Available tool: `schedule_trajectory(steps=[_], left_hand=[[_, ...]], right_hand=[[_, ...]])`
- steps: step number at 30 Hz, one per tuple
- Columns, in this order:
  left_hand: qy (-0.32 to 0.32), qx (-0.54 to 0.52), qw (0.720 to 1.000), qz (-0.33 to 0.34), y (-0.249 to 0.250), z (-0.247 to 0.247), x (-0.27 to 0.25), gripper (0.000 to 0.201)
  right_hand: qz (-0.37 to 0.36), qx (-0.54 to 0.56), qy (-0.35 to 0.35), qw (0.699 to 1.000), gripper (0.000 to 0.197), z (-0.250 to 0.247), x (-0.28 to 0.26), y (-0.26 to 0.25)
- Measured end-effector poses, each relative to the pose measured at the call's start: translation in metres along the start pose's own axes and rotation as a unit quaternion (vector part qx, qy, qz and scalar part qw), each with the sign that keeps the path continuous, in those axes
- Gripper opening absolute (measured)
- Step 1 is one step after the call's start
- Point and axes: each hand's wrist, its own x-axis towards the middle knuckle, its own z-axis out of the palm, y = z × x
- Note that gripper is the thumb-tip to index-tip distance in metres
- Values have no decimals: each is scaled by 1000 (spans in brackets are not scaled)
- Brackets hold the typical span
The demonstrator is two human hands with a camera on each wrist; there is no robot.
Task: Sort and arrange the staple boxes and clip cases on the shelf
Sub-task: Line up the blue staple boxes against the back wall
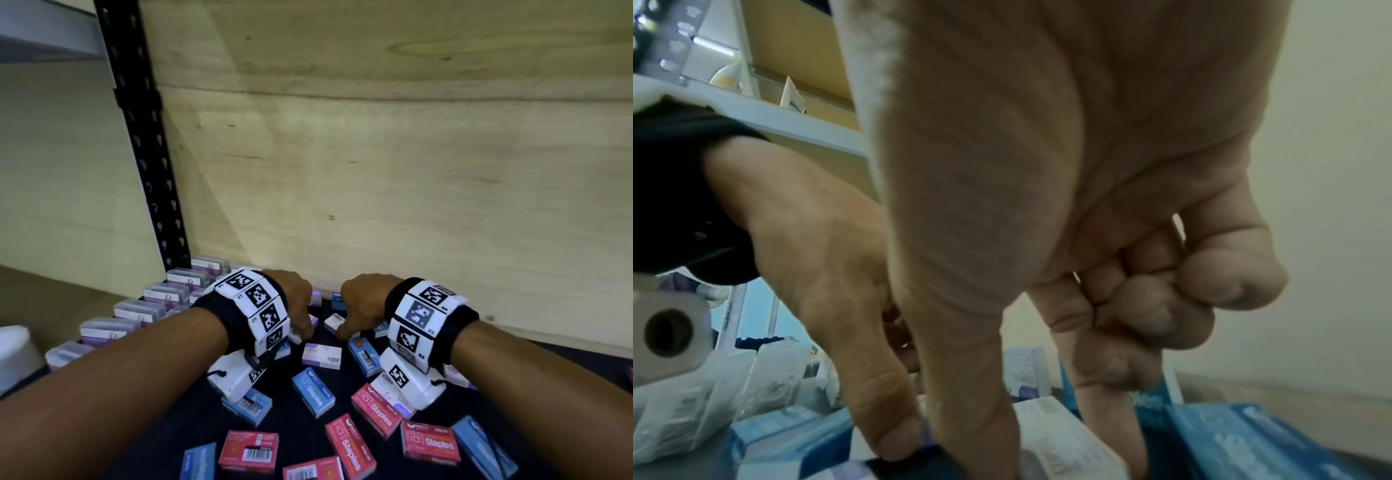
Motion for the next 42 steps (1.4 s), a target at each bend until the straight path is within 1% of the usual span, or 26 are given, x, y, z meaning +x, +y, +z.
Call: schedule_trajectory(steps=[5,8,11,16,20,24,32,35,38,42], left_hand=[[38,26,999,-6,1,-23,-12,44],[59,26,997,31,17,-44,-14,45],[81,27,992,88,53,-60,-9,51],[88,28,983,159,130,-70,12,47],[84,37,976,196,178,-70,30,43],[74,47,974,208,204,-68,44,42],[71,68,968,232,215,-63,53,40],[70,53,968,235,211,-61,52,44],[66,35,973,219,191,-63,46,48],[85,15,980,178,132,-69,32,37]], right_hand=[[12,11,44,999,47,-12,-23,25],[27,0,54,998,45,-15,-50,58],[56,-15,50,997,46,-6,-80,96],[117,-3,32,993,45,23,-116,153],[155,28,27,987,37,45,-130,184],[154,40,30,987,36,60,-130,201],[143,42,22,989,36,72,-122,210],[151,34,13,988,38,73,-122,209],[155,23,-4,988,44,69,-123,204],[123,41,39,991,34,55,-118,181]])
